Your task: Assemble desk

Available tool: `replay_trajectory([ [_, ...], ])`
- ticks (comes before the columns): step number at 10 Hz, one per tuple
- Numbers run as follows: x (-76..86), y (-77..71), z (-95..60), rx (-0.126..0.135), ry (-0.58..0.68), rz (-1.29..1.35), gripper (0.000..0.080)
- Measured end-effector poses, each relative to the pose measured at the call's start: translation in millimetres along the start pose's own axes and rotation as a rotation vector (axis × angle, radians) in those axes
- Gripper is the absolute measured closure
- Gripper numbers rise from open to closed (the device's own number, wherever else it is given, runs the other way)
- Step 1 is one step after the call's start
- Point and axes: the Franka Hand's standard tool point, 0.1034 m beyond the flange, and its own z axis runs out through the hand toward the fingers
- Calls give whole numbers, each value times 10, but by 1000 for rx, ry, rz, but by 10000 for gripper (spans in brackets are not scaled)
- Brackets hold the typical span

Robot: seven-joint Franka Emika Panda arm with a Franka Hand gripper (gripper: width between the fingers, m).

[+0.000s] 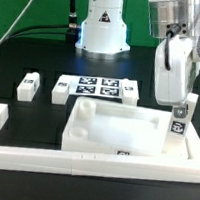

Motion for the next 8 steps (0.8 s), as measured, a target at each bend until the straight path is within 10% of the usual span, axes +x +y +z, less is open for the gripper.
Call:
replay_trajectory([
  [2, -6, -4, -11, 1, -1, -13, 215],
  [4, -72, -57, -314, 32, -25, -80, 161],
  [8, -63, -52, -329, 22, -24, -94, 151],
])
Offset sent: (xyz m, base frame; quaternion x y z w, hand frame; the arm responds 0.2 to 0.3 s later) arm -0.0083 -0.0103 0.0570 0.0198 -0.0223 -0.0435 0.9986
